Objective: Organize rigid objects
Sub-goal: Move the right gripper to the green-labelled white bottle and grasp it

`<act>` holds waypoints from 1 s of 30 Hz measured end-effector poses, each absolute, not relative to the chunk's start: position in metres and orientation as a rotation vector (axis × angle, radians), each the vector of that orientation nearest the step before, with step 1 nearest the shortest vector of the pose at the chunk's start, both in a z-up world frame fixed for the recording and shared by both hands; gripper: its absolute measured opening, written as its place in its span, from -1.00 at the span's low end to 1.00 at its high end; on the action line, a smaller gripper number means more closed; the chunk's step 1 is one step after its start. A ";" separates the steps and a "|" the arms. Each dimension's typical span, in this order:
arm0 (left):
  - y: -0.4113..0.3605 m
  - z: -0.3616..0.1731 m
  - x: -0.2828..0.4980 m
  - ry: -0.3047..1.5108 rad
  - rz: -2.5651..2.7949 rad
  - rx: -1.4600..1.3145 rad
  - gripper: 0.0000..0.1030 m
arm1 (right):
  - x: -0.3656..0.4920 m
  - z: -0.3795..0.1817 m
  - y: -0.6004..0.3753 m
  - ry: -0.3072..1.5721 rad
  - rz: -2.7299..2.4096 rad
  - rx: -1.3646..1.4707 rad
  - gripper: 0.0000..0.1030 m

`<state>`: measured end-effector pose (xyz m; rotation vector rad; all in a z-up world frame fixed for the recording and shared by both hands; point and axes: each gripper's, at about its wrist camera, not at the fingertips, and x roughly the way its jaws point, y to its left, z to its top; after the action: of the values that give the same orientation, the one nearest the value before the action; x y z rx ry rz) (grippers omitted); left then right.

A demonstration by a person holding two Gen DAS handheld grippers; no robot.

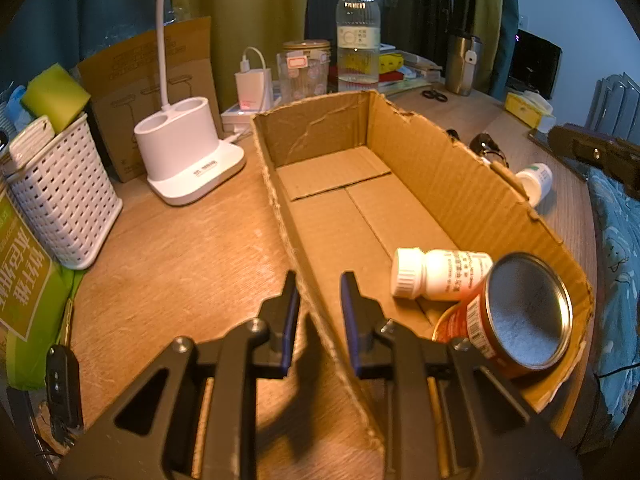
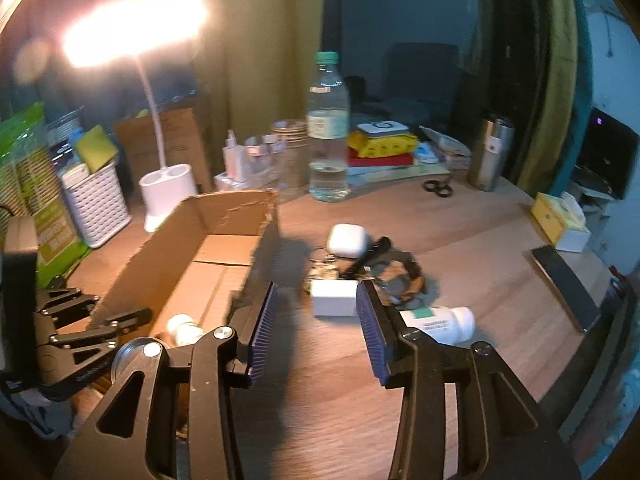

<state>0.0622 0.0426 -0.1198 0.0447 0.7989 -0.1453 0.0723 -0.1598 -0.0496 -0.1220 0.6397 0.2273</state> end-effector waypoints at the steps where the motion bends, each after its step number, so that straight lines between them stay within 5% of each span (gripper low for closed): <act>1: 0.043 -0.120 0.062 0.799 -0.145 0.045 -0.59 | 0.073 -0.050 -0.163 0.640 0.217 -0.121 -0.08; 12: 0.043 -0.120 0.062 0.799 -0.145 0.045 -0.59 | 0.084 -0.061 -0.196 0.649 0.109 -0.087 0.37; 30: 0.043 -0.120 0.062 0.800 -0.145 0.043 -0.59 | 0.127 -0.099 -0.245 0.755 -0.094 0.068 0.38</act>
<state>0.0625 0.0429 -0.1200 0.0434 0.7997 -0.1451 0.1268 -0.2447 -0.0992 0.0683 0.7553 -0.0939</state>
